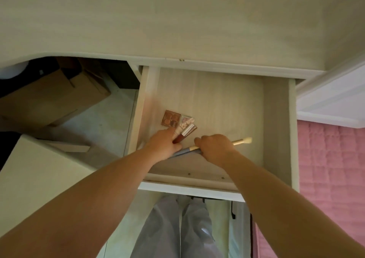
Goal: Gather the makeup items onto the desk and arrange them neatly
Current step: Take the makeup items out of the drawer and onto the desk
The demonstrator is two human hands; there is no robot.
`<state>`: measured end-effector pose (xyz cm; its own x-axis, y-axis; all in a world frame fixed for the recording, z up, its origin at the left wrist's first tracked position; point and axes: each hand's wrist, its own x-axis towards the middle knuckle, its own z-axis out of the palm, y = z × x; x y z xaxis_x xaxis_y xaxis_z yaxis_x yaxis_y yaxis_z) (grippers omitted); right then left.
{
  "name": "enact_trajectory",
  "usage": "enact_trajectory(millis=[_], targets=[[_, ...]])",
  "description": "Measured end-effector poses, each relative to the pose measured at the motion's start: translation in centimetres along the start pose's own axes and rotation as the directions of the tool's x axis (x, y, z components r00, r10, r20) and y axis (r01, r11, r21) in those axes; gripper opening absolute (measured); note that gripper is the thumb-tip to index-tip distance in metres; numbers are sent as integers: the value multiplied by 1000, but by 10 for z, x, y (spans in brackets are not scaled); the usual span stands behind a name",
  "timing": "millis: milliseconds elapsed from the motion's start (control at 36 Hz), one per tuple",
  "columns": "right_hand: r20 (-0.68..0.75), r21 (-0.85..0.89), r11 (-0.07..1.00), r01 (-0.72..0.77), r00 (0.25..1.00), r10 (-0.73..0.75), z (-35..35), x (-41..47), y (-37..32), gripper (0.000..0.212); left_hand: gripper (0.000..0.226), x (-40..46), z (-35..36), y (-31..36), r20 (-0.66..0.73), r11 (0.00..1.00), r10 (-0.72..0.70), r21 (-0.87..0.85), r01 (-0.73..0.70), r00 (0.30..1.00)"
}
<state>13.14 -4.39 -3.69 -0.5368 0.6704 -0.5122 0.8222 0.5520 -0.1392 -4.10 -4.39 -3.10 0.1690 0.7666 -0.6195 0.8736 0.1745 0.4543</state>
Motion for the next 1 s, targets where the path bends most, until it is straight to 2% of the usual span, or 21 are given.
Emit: enact_trajectory(millis=[111,194,250,333,444,556,611,667,833,1000], targets=[[-68,-63,997,-37,997,33,-44,-25,12,31,27,-20,-23,23,-100,996,41,-70,-49,994],[-146,-98,993,-62,988,47,-77,-38,20,33,16,-33,-49,42,-195,986,47,-150,-77,980],[-197,-106,991,-85,978,63,-100,-43,25,34,18,-41,-70,56,-296,981,37,-173,-91,954],[-281,-88,985,-146,953,116,-134,-44,32,35,16,-45,-106,69,-473,968,-5,-223,-113,881],[-339,67,947,-315,885,318,-174,-31,39,40,16,-39,-161,70,-631,937,-104,-321,-137,769],[-283,312,842,-440,803,524,-207,2,41,46,17,-19,-209,58,-702,900,-226,-416,-132,675],[-208,491,745,-451,770,603,-221,26,38,44,16,-4,-227,48,-688,901,-245,-422,-102,683],[-150,606,657,-449,746,648,-235,53,34,45,16,14,-242,40,-646,917,-249,-397,-39,721],[-61,587,612,-531,724,687,-264,133,29,59,23,73,-276,15,-551,950,-263,-290,114,792],[-6,613,536,-580,675,738,-265,197,35,64,23,125,-294,-6,-455,961,-218,-253,109,863]])
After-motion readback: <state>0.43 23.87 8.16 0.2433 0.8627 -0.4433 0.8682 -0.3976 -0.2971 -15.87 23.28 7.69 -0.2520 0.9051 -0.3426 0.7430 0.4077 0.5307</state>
